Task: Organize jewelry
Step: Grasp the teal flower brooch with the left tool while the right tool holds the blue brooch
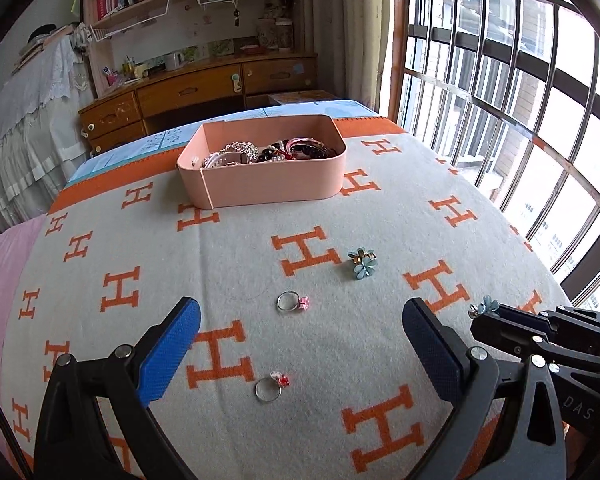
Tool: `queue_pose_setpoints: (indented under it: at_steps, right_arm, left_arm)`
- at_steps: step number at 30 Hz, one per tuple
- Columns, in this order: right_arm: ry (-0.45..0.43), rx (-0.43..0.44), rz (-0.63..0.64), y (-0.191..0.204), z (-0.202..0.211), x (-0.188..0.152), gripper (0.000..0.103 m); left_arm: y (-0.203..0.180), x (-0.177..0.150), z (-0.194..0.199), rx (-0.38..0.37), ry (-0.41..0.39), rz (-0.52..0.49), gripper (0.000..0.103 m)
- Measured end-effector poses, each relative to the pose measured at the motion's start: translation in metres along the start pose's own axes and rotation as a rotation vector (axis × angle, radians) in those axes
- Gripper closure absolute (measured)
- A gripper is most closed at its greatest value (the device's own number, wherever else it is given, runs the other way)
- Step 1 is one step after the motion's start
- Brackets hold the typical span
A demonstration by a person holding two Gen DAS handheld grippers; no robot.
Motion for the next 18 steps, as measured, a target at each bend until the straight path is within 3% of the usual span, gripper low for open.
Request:
queue_pose_setpoints:
  at_steps: [6, 13, 18]
  right_arm:
    - [0.006, -0.002, -0.038, -0.012, -0.003, 0.003, 0.089]
    - [0.011, 0.004, -0.048, -0.017, -0.007, 0.002, 0.089]
    - [0.011, 0.005, -0.066, -0.024, -0.007, 0.004, 0.089]
  left_arm:
    - [0.005, 0.006, -0.019, -0.018, -0.005, 0.046, 0.003]
    - [-0.005, 0.017, -0.042, -0.019, 0.024, 0.04, 0.01]
    - [-0.022, 0.022, -0.053, -0.032, 0.055, -0.007, 0.032]
Point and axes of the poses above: each gripper's, at about its wrist camera, not at the fingertips, and z roughly against the way its jaws point, y to its left, x to its top, the point moved 2 cm from there along -z, roughly the way its jaws point, and after that the axes turned 5 degrees about -x, right-handed, at the moved point
